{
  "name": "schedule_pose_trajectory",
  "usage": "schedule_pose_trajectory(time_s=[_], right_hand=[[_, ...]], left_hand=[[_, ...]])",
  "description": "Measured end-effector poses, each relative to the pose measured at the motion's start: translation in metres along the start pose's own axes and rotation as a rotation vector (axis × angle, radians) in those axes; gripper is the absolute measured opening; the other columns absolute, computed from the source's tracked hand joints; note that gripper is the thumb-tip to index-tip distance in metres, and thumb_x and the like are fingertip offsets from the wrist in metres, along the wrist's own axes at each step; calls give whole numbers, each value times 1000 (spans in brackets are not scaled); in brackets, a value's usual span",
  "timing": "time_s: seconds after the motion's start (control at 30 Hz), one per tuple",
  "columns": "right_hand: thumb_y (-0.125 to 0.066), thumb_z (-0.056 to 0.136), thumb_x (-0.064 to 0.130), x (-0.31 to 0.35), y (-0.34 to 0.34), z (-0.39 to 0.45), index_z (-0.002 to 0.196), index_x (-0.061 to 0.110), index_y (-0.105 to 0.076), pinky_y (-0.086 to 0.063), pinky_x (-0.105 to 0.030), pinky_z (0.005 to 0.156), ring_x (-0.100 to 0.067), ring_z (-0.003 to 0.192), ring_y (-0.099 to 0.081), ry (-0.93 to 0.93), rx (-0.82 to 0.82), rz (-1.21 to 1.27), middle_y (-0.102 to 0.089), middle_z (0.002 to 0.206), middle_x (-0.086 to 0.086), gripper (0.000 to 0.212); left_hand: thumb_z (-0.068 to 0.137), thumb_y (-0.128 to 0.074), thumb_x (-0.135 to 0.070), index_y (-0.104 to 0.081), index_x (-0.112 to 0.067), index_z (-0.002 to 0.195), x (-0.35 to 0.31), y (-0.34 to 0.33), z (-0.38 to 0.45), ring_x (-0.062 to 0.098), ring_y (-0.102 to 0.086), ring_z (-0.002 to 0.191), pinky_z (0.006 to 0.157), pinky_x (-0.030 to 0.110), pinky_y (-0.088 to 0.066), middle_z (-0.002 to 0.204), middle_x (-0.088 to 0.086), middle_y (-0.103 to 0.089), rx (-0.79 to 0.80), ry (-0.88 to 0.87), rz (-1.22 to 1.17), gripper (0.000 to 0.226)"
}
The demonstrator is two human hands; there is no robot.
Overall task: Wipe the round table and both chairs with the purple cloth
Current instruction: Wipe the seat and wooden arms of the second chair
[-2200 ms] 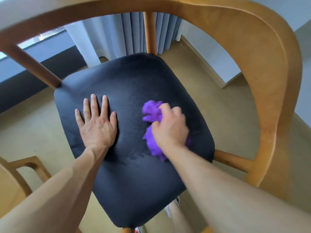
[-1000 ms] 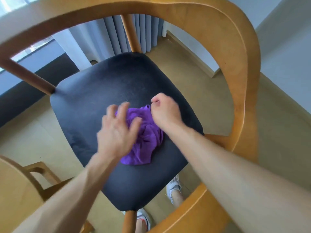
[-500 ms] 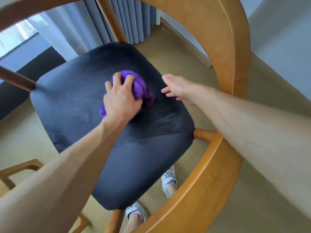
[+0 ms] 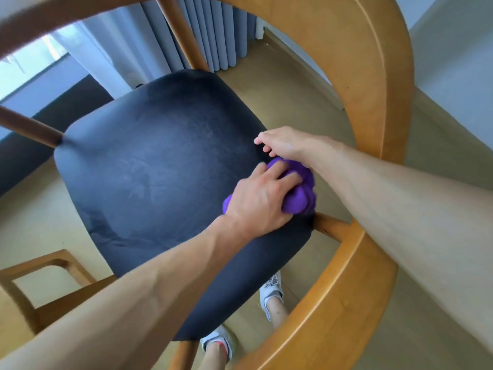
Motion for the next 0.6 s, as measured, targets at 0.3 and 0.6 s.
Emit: schedule_pose_trajectory(time_s=[0.3, 0.6], right_hand=[[-37, 103, 16, -3, 1, -4, 146, 27, -47, -33, -33, 111, -21, 136, -43, 110, 52, -237, -41, 153, 1, 46], [-37, 99, 7, -2, -2, -1, 144, 22, -49, -41, -32, 87, -23, 111, -51, 193, -10, -333, -51, 130, -1, 49]], left_hand=[[93, -54, -33, -53, -25, 134, -62, -49, 29, 35, -38, 123, 77, 40, -34, 136, 1, -47, 240, -131, 277, 42], [85, -48, -34, -61, -35, 106, -3, -23, -67, 30, -49, 98, 68, 42, -44, 132, -2, -50, 347, -442, 220, 25]])
Point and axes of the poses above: each hand's wrist, its own z-axis towards the middle knuckle, its own y-axis out of the back of the hand, x = y × z, the point moved 3 cm from there along z, towards the middle knuckle
